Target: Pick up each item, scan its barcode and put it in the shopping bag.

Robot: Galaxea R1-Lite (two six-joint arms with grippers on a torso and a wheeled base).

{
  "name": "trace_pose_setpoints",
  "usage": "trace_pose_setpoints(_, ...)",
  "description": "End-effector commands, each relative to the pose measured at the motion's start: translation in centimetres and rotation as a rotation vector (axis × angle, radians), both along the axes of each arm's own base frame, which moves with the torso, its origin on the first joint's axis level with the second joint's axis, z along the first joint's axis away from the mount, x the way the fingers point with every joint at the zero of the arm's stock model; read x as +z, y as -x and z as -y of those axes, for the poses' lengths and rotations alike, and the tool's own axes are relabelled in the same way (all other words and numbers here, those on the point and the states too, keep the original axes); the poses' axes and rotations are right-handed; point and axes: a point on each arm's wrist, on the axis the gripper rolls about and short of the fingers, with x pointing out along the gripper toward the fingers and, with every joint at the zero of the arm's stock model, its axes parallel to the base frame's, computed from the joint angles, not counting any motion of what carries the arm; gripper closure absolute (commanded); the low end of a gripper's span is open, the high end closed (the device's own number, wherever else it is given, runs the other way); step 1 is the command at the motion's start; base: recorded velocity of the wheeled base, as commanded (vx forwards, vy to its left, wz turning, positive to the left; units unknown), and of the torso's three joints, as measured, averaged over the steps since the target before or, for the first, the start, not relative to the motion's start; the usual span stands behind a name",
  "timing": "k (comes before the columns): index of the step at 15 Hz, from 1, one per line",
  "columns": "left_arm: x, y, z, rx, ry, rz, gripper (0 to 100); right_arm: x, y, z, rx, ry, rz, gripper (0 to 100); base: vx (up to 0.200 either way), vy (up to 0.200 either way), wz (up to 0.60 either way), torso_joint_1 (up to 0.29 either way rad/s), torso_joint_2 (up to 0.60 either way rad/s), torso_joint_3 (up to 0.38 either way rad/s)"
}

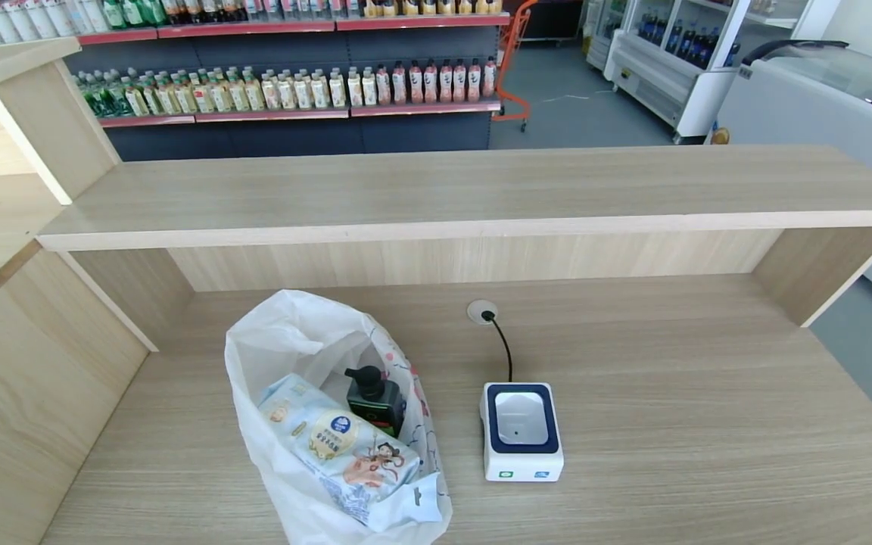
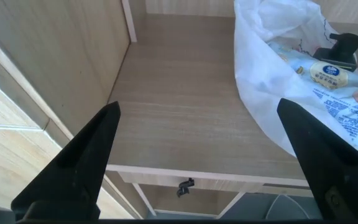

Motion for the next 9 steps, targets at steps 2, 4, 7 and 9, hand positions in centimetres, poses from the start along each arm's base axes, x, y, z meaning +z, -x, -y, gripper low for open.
trace_pose_setpoints(2,0.00,0.00,0.00,0.001,0.000,0.001,0,-3.28,2.87,-0.38,0.051,-0.071,0.250,0,0.000,0.000,0.00,0.000,0.00,0.000)
trace_pose_setpoints(4,0.00,0.00,0.00,0.001,0.000,0.001,0,-3.28,2.89,-0.20,0.032,-0.062,0.252,0,0.000,0.000,0.00,0.000,0.00,0.000)
trace_pose_setpoints(7,0.00,0.00,0.00,0.001,0.000,0.001,0,-3.29,3.11,-0.12,0.049,-0.062,0.282,0,0.000,0.000,0.00,0.000,0.00,0.000)
trace_pose_setpoints(9,0.00,0.00,0.00,0.001,0.000,0.001,0,-3.25,3.11,-0.12,0.048,-0.059,0.286,0,0.000,0.000,0.00,0.000,0.00,0.000)
